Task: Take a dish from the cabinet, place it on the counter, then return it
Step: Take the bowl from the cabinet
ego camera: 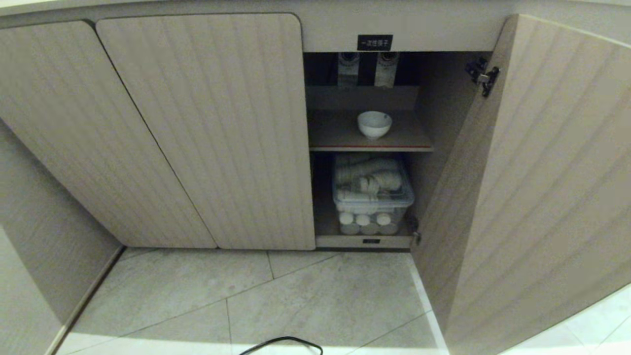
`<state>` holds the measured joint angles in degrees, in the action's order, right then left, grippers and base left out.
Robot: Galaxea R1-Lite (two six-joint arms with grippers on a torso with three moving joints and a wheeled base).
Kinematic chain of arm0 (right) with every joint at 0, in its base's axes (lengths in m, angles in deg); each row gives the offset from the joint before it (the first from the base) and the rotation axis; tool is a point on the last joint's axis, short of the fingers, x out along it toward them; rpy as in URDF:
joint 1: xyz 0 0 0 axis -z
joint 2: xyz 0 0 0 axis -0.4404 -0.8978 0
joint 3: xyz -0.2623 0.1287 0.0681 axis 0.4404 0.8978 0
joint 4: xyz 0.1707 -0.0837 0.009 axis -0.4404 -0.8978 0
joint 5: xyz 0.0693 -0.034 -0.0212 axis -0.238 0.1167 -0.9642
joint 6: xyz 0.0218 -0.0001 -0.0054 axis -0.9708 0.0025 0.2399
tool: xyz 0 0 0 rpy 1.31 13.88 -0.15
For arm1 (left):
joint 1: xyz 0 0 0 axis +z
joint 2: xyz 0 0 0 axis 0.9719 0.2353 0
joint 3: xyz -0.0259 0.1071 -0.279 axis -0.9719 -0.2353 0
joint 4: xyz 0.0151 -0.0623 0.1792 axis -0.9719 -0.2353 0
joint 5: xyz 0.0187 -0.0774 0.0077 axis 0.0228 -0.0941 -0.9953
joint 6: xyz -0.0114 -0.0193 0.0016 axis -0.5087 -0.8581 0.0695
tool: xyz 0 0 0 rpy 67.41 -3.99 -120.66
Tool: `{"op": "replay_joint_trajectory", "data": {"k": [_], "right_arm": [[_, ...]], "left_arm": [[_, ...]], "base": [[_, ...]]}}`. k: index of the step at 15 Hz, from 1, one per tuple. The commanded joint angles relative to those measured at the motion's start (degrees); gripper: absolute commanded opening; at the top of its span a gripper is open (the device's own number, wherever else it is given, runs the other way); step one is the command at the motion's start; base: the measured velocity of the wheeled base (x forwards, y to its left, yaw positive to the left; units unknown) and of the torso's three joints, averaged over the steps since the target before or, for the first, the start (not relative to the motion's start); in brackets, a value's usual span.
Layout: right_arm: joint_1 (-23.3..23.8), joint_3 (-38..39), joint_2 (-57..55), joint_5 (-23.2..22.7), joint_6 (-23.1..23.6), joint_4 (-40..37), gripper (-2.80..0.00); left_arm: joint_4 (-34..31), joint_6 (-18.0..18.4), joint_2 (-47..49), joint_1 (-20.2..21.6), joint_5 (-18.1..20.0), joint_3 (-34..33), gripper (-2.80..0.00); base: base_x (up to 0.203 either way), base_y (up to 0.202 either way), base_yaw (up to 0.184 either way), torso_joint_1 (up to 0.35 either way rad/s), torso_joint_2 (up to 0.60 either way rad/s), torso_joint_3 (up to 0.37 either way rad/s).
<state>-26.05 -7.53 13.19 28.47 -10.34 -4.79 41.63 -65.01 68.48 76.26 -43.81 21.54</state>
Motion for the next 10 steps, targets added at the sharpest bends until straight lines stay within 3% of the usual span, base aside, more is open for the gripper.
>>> {"op": "replay_joint_trajectory", "data": {"k": [1, 10], "right_arm": [[-0.07, 0.0, -0.07, 0.04, -0.03, 0.01, -2.8], [-0.07, 0.0, -0.07, 0.04, -0.03, 0.04, -2.8]], "left_arm": [[0.04, -0.02, -0.02, 0.05, 0.02, -0.05, -2.8], [0.04, -0.02, -0.02, 0.05, 0.02, -0.04, -2.8]], "base": [[0.0, 0.199, -0.003, 0.004, 0.01, 0.007], [0.0, 0.194, -0.001, 0.003, 0.0, 0.003]]}}
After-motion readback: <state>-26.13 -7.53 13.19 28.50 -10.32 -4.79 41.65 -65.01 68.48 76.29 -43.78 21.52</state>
